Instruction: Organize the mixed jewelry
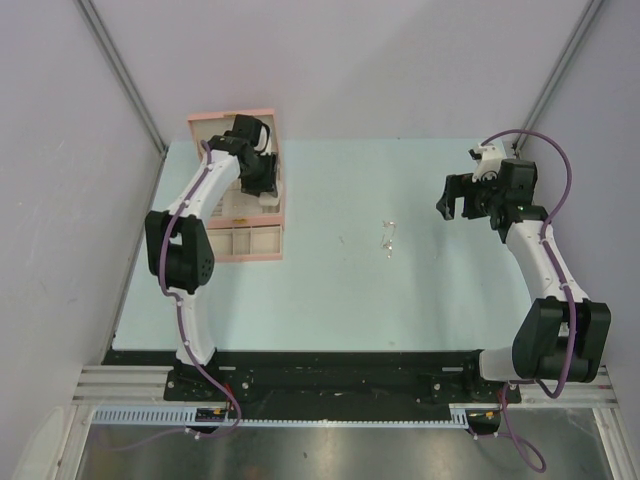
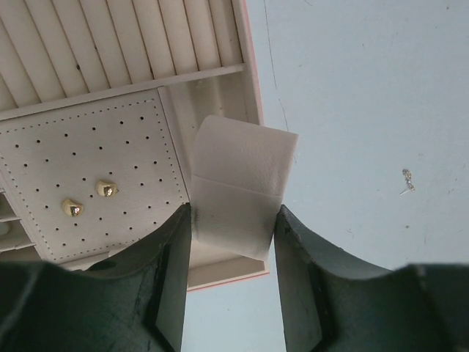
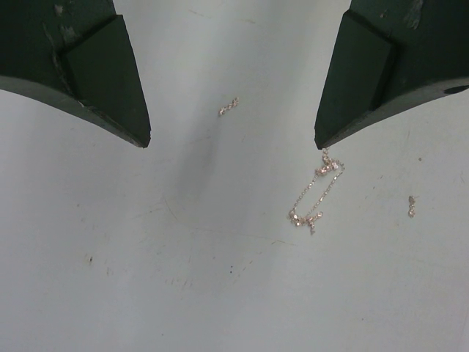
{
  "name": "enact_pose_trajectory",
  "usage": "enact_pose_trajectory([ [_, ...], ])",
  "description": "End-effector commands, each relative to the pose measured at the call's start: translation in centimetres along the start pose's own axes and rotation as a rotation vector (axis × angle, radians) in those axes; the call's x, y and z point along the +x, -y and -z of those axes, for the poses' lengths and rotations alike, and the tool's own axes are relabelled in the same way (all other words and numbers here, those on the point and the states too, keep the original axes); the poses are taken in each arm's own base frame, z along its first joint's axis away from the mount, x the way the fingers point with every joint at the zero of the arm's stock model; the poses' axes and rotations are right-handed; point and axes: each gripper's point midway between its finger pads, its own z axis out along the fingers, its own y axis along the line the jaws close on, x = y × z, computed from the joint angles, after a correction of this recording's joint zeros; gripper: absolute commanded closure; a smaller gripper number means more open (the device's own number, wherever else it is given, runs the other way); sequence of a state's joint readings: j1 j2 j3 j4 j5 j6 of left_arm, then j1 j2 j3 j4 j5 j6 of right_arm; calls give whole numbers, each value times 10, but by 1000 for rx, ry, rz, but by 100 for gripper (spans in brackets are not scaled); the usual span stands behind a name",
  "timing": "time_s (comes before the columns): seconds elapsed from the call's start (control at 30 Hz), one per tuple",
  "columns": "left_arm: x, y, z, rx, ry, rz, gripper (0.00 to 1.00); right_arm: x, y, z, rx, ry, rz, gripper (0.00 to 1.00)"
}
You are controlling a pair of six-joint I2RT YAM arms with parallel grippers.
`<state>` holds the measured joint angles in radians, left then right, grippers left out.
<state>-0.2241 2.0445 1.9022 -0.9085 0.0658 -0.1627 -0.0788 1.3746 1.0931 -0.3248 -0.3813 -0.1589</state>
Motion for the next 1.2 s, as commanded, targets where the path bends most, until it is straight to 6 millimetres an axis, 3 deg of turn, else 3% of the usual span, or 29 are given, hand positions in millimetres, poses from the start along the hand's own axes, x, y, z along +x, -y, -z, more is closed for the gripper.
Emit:
enact_pose_trajectory([
  [0.0, -9, 2, 6, -18, 30, 42, 100, -12, 5, 4, 14, 35, 25, 0],
  [0.73, 3, -13, -11, -131, 8, 103, 100, -11, 9, 5, 18, 35, 16, 0],
  [1.17, 7, -2, -18, -124, -4, 121, 100, -10, 11, 6, 15, 35, 7, 0],
])
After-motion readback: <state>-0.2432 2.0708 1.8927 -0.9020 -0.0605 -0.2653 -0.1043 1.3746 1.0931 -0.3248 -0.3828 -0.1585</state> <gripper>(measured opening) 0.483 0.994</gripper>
